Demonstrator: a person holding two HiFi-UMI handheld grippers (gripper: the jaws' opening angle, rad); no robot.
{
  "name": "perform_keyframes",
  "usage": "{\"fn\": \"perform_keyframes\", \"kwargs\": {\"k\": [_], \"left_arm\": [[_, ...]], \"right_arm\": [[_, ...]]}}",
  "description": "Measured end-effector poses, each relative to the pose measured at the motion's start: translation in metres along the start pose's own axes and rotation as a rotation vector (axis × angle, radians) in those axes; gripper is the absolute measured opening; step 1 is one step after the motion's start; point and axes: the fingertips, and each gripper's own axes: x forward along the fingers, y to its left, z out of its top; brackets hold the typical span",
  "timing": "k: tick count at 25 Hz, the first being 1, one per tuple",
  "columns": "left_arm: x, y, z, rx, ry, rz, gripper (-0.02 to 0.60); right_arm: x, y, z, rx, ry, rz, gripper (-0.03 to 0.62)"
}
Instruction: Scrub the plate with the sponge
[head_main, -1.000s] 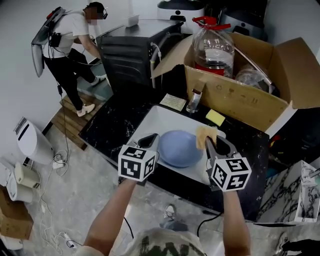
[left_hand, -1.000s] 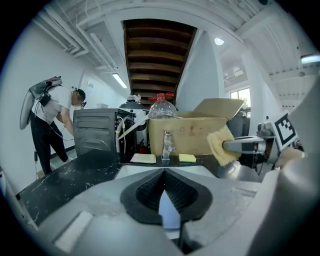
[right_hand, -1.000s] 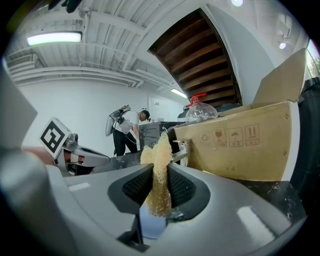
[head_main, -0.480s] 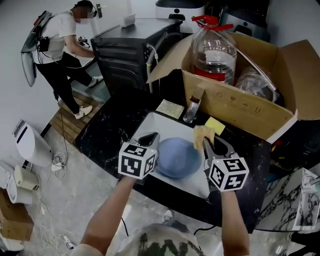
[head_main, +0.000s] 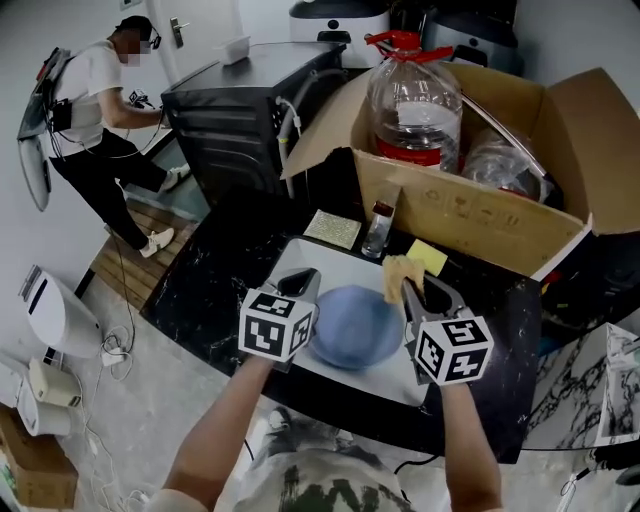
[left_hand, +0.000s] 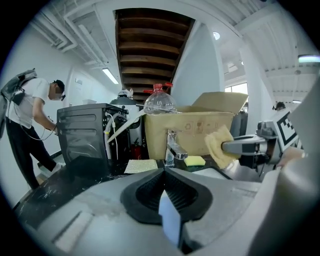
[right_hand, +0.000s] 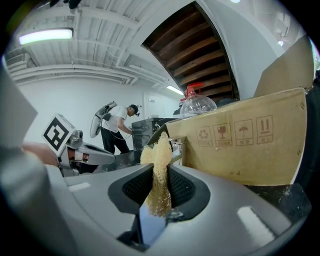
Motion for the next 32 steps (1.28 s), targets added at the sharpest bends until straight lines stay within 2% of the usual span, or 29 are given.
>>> {"fn": "perform_keyframes", "kwargs": {"k": [12, 18, 22, 32], "left_arm": [[0.037, 0.025, 0.007, 0.063, 0.001, -0.209, 0.0], [0.047, 0.03, 0.006, 0.061, 0.004, -0.288, 0.0], [0.052, 0.03, -0.001, 0.059, 0.026, -0.31, 0.0], [0.057, 0.051, -0.018, 0.039, 0.016, -0.258, 0.0]], "right_arm": [[0.02, 0.017, -0.001, 0.02, 0.009, -0.193, 0.08], [0.024, 0.026, -0.001, 0.012, 0.032, -0.261, 0.08], [0.029, 0.033, -0.007, -0.016, 0.076, -0.256, 0.08], [0.061, 0.046, -0.06, -0.06, 0.248, -0.142, 0.08]]}}
